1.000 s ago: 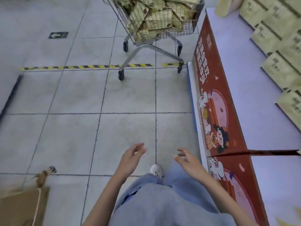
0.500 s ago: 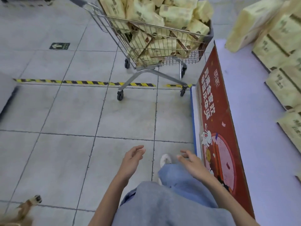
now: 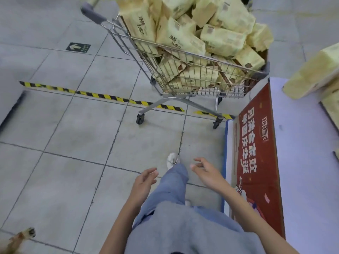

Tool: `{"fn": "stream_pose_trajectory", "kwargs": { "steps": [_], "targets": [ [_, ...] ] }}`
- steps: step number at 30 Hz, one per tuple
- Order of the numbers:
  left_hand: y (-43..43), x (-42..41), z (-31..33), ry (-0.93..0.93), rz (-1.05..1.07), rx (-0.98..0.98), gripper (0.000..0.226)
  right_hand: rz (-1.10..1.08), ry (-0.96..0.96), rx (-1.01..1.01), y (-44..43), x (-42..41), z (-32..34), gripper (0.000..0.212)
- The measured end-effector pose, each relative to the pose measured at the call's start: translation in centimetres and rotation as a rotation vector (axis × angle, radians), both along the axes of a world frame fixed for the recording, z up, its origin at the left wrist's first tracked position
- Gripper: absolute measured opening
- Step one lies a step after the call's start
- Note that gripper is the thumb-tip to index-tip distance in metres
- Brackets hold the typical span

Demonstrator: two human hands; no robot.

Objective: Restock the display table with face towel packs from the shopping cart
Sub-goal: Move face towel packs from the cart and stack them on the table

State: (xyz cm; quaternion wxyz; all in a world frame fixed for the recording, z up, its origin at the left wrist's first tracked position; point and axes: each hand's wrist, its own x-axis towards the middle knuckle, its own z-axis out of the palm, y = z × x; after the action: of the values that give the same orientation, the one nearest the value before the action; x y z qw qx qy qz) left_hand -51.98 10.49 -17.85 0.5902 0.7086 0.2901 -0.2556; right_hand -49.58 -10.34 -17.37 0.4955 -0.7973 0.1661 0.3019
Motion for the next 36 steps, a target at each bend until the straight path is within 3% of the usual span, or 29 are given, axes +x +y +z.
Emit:
{"fn": "stream_pose_trajectory", "kwargs": {
  "steps": [7, 19, 25, 27, 30, 33, 36],
  "targets": [
    [-0.7, 15.2, 0.6, -0.036, -0.071, -0.001, 0.026, 0.024, 0.019, -0.08, -1.3, 11.7, 0.6, 0.043],
    [-3.1, 35.1, 3.1, -0.111, -0.243, 0.023, 0.026, -0.148, -0.02, 0.013, -3.2, 27.0, 2.0, 0.038],
    [-5.1, 44.1, 9.0, -0.442, -0.138, -0.096, 0.022, -0.074, -0.212, 0.171, -4.7, 39.8, 6.0, 0.027],
    [-5.6, 47.7, 11.9, -0.586, -0.107, -0.088, 0.035, -0.029, -0.287, 0.201, -5.4, 44.6, 8.3, 0.029],
    [-5.9, 53.2, 15.0, -0.786, -0.064, 0.025, 0.036, 0.006, -0.449, 0.193, -6.1, 51.6, 10.8, 0.032],
    [-5.4, 58.3, 16.5, -0.936, -0.039, 0.29, 0.027, 0.117, -0.624, 0.103, -6.2, 57.1, 12.0, 0.039],
    [-3.7, 62.7, 16.4, -0.94, -0.146, 0.624, 0.046, 0.358, -0.726, -0.034, -5.8, 61.0, 11.9, 0.056]
  ]
}}
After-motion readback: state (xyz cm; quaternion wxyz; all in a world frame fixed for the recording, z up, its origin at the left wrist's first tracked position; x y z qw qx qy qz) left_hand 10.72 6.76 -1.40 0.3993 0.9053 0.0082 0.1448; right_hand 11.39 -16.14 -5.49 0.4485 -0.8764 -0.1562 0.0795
